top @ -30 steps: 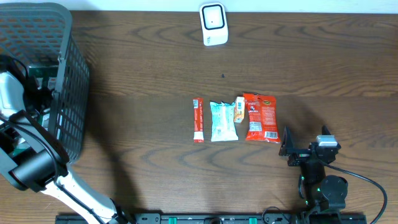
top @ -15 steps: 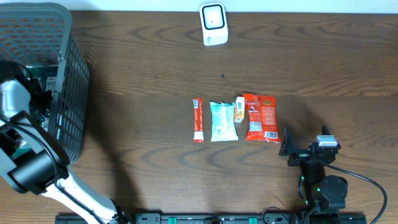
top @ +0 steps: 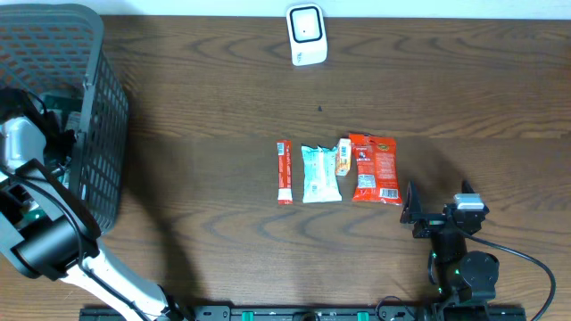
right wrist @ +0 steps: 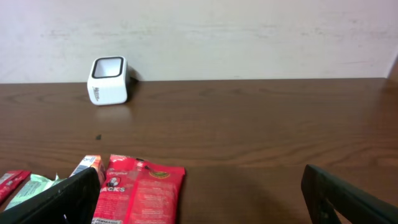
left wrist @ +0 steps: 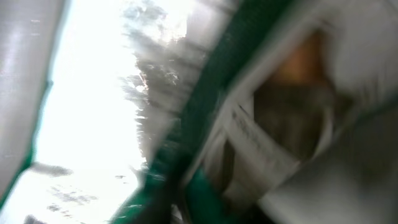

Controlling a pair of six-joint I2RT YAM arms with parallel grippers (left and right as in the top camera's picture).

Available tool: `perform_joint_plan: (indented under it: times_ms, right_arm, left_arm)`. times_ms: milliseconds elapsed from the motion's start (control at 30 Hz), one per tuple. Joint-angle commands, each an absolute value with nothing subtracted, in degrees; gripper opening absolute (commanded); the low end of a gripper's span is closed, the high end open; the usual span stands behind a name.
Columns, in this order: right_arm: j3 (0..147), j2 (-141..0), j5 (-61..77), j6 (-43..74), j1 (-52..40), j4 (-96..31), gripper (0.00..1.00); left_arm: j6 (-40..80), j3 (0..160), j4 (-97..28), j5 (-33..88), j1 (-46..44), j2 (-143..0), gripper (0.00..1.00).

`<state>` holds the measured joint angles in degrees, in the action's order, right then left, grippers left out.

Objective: Scan the item barcode
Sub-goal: 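Grasp the green 3M glove pack and lift it out of the basket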

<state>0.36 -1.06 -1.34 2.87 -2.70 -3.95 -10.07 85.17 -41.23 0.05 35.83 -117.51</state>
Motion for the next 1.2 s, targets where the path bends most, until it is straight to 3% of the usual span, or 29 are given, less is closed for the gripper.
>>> perform_joint_plan:
  times_ms: [0,200,667,733,900,1033,1167]
  right_arm:
    - [0.32,-0.82,-1.89,3.81,-2.39,-4.1,0.99]
    - [0.32,-0.82,-1.89,3.79,-2.39,-4.1,0.99]
    - [0.32,-0.82,-1.89,3.81,-2.39,-4.1,0.99]
    - [0.32,-0.82,-1.87,3.81,-2.39,-4.1,0.99]
    - [0.32,-0.82,-1.89,3.81,-2.39,-4.1,0.99]
    - [0.32,-0.82,-1.89,3.79,-2.39,-4.1,0.99]
    - [0.32,-0.82,-1.89,3.81,-2.39,-4.1,0.99]
  left_arm:
    - [-7.79,81.58,-40.73,-0.38,35.81,-119.77,0.07]
    - [-3.66,87.59,-43.33,-0.45,35.81,-113.06,0.07]
    - [7.64,91.22,-34.39,4.14,32.42,-65.73,0.07]
    - [8.43,91.2,-35.48,10.2,28.42,-59.55,0.07]
    - [17.5,90.26,-45.36,10.94,14.9,-52.18,0.07]
    - [21.89,83.26,-53.82,10.96,4.69,-54.06,0.07]
    - [24.38,72.79,-51.72,10.85,-4.45,-58.63,0.07]
